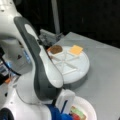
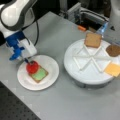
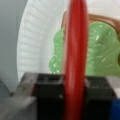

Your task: Ingredient selection for cheeseburger or sandwich

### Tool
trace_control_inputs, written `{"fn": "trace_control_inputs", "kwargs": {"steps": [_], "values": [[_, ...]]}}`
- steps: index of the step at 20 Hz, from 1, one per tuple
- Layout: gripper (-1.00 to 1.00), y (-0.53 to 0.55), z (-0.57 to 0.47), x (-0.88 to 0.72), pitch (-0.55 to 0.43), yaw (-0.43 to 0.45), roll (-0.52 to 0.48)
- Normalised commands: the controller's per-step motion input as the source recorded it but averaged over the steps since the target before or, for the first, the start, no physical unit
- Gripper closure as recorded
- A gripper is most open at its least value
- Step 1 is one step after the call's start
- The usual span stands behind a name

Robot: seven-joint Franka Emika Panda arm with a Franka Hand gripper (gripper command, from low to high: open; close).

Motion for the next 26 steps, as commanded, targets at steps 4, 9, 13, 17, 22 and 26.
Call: {"fn": "trace_control_inputs", "kwargs": {"steps": [4,9,13,17,22,26], "values": [[1.00,0.19,0.00,-0.11,0.005,0.039,-0.301],[1.00,0.24,0.00,-0.12,-0.015,0.013,-0.295],[1.00,0.32,-0.03,-0.14,-0.039,-0.009,-0.292],[1.00,0.34,-0.04,-0.16,-0.055,-0.025,-0.289],[1.00,0.32,-0.02,-0.17,-0.063,-0.036,-0.294],[1.00,0.28,-0.02,-0.19,-0.061,-0.036,-0.289]]}}
